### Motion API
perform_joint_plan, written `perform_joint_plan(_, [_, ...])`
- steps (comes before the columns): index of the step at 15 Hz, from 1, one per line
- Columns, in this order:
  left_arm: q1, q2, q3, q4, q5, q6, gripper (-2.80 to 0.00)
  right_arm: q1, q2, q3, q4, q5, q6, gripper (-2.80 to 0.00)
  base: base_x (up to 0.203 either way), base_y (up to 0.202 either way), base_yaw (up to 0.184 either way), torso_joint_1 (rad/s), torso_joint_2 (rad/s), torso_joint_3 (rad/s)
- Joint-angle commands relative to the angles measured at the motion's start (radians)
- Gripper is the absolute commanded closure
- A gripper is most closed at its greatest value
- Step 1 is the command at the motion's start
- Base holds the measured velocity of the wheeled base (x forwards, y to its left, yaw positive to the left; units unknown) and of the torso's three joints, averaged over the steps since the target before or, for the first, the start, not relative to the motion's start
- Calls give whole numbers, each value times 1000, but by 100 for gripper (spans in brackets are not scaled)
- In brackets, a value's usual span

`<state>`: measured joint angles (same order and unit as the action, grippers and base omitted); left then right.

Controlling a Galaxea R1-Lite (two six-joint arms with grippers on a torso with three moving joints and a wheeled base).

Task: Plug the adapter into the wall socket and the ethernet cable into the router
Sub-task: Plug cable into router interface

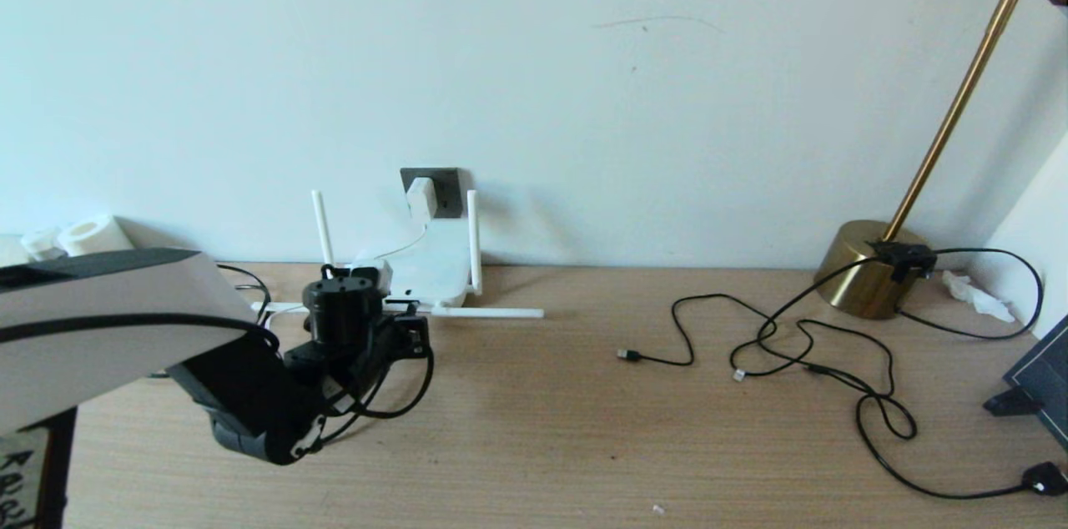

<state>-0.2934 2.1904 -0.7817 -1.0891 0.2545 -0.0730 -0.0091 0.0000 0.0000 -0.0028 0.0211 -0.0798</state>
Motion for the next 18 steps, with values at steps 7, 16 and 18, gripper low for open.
perform_joint_plan(7, [0,8,-2,-7,1,-1,0,0,2,0,0,0,-1,-280,0,0,0,0,0,0])
perform_joint_plan(16, [0,11,-8,-8,0,-1,0,0,2,-1,0,0,0,-280,0,0,0,0,0,0])
perform_joint_plan(18, [0,11,-8,-8,0,-1,0,0,2,0,0,0,0,-280,0,0,0,0,0,0])
